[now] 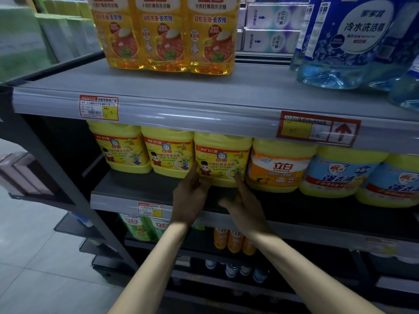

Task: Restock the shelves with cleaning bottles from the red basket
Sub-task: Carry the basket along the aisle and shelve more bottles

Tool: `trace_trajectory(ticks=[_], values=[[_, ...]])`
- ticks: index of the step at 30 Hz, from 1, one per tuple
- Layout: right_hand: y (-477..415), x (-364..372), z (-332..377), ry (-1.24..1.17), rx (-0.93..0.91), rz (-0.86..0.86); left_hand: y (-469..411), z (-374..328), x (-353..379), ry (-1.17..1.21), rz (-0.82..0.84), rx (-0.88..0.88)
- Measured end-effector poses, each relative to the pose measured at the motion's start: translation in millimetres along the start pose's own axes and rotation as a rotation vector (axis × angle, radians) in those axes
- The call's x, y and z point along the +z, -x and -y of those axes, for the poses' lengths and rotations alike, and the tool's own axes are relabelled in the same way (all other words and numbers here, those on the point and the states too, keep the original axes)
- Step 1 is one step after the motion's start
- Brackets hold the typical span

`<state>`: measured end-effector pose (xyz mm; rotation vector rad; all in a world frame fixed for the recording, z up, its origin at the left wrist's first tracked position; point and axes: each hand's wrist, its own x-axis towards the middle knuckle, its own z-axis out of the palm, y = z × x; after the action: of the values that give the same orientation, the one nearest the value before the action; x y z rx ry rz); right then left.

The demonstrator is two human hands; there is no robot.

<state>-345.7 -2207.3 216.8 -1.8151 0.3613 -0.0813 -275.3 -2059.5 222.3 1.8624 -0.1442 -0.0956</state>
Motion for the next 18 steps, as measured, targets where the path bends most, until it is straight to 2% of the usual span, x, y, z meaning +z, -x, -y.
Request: trace_trajectory(ticks=[18], values=[[-6,-6,12,0.037,0.016,0.006,-1,-5,8,-0.116,0.012,0.036]])
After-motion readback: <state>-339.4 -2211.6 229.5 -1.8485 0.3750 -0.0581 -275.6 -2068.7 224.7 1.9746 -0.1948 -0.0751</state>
